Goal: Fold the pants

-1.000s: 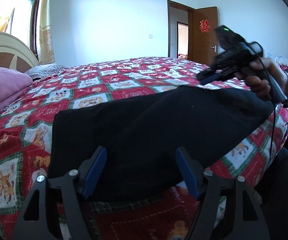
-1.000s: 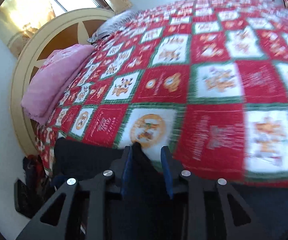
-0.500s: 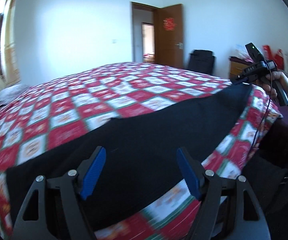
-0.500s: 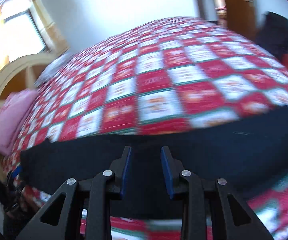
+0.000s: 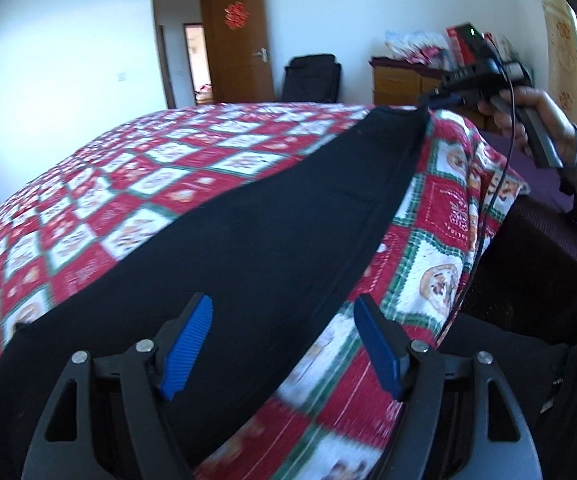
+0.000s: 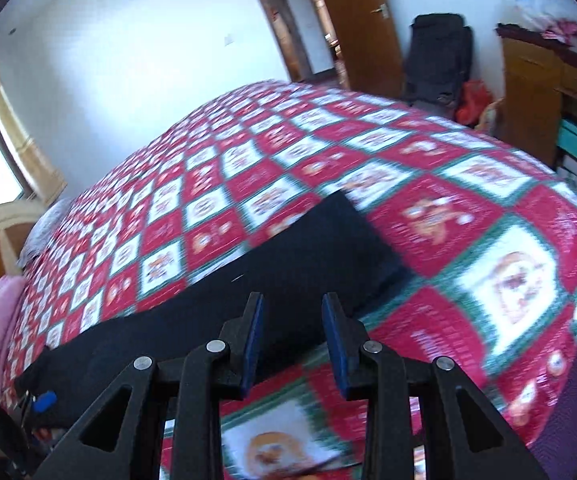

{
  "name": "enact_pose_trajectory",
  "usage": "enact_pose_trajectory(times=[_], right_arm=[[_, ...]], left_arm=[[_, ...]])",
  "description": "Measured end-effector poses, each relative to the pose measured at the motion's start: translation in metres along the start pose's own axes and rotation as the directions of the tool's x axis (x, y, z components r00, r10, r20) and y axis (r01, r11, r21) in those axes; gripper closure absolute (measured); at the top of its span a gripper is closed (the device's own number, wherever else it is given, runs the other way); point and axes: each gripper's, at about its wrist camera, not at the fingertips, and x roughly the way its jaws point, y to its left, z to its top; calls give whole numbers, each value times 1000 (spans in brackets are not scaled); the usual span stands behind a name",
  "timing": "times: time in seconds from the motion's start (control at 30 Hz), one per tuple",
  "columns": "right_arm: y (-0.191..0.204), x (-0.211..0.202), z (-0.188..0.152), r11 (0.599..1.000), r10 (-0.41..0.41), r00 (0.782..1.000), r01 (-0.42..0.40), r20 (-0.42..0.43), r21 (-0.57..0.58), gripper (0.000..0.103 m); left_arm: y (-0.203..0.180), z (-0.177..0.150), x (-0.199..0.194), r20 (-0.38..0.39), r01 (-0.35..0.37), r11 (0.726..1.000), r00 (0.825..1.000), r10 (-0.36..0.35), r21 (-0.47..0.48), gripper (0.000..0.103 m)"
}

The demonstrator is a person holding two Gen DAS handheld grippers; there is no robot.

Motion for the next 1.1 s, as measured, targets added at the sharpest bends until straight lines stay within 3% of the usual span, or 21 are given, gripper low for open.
enact_pose_trajectory(times=[0.13,0.37,0.53,0.73,1.0,1.1], right_arm=[[-22,-5,8,999,-32,999,30,38,44,71],[-46,11,11,995,-26,1000,25,10,100,71],[-51,22,11,992,-7,1000,8,-9,129,71],[-51,25,12,991,23,1000,-22,-1,128,71],[-52,26,11,993,-22,1000,22,-4,115,71],[-48,27,10,995,-6,1000,6,2,100,60]], left_arm=[[-11,8,15,-19,1,1000,1000,0,29,27],[-20,13,33,-49,-2,999,999,4,53,32],[-20,12,37,-65,4,999,998,-2,34,48],[-34,11,40,-71,14,997,997,-8,74,48],[-33,16,45,-63,2,998,998,2,63,48],[-34,16,46,-63,5,998,998,-1,60,47]])
